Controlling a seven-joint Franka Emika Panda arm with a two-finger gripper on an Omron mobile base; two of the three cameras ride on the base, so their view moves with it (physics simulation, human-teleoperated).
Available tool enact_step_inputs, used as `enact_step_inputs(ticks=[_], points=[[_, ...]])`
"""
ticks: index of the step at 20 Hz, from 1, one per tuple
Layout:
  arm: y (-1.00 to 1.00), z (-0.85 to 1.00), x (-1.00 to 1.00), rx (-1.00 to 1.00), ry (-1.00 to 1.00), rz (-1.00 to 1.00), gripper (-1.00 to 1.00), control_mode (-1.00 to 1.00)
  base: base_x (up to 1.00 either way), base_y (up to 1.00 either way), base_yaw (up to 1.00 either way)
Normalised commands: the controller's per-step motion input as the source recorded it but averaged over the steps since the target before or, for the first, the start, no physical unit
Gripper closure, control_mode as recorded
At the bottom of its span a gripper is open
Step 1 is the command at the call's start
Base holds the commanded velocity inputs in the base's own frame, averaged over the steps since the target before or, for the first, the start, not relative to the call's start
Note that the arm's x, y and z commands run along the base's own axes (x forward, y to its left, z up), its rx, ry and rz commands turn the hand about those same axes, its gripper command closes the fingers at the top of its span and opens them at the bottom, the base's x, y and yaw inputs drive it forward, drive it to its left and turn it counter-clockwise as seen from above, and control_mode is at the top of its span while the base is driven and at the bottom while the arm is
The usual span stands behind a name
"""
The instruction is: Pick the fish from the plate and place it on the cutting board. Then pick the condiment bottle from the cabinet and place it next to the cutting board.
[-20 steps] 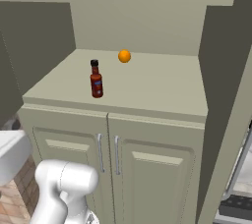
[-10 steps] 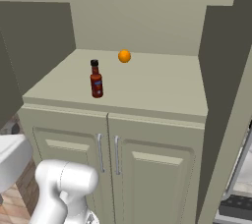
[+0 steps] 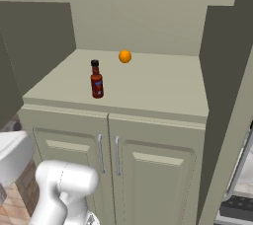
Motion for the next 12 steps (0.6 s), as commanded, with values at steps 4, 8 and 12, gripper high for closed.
enact_step_inputs(ticks=[4,8,12], points=[[0.05,-0.33,0.34,0.00,-0.10,0.00,-1.00,-1.00,0.00,0.00,0.00],[0.03,-0.29,0.30,0.00,-0.11,0.00,-1.00,-1.00,0.00,0.00,0.00],[0.04,-0.27,0.29,0.00,-0.12,0.00,-1.00,-1.00,0.00,0.00,0.00]])
